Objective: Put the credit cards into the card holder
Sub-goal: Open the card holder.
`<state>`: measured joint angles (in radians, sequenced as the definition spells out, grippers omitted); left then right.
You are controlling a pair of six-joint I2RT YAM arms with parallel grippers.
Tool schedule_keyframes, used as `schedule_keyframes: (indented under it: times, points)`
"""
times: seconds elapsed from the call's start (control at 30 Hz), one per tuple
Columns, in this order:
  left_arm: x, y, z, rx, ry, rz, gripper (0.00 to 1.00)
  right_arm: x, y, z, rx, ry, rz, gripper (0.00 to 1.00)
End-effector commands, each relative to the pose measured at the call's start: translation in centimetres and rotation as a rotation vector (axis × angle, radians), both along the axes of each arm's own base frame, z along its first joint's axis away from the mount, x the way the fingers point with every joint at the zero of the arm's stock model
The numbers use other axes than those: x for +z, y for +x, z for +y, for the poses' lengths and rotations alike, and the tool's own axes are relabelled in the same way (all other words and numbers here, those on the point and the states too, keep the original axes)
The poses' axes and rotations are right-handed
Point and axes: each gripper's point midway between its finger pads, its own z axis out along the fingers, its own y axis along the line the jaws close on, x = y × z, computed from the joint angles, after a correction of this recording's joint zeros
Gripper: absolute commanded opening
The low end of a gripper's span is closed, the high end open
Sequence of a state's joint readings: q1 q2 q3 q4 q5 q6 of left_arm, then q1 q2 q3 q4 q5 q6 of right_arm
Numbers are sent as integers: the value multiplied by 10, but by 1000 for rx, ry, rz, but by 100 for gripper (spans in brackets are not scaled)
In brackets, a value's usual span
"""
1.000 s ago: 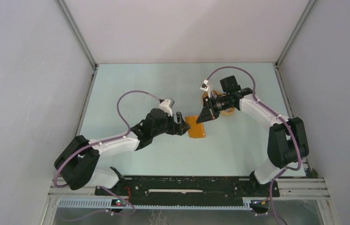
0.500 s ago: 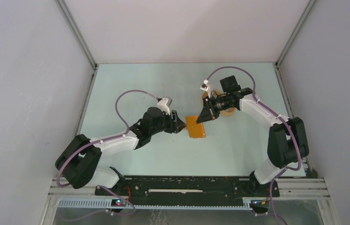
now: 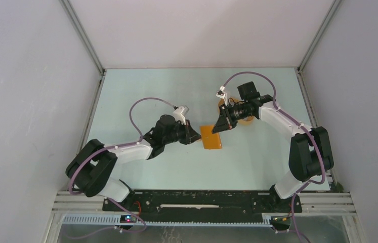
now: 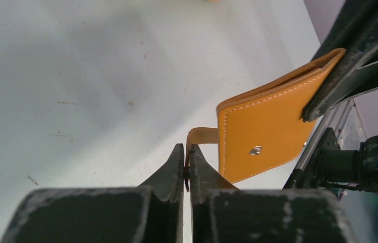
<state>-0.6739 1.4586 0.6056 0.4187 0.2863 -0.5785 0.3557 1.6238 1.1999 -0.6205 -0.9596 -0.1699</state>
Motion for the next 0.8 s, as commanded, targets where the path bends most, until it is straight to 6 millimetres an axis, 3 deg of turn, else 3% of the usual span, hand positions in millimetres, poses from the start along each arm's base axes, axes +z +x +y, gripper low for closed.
schedule_keyframes:
  times: [0.0,0.3,0.4,0.6,0.77]
  points:
    - [11,-2,-4,-51,-64,-31,0,21,4,4,18,40,-55,0]
    - [19,-9,1,-67,-85,-34,0,11,14,-3,-22,19,-26,1]
    - [23,-13,2,-74,-95,-29,0,-1,20,-5,-43,-10,-3,13]
    - [40,-25,6,-85,-139,-48,0,-33,35,-16,-99,-134,37,46]
    - [47,-33,8,-104,-159,-60,0,-38,43,-23,-133,-183,21,61]
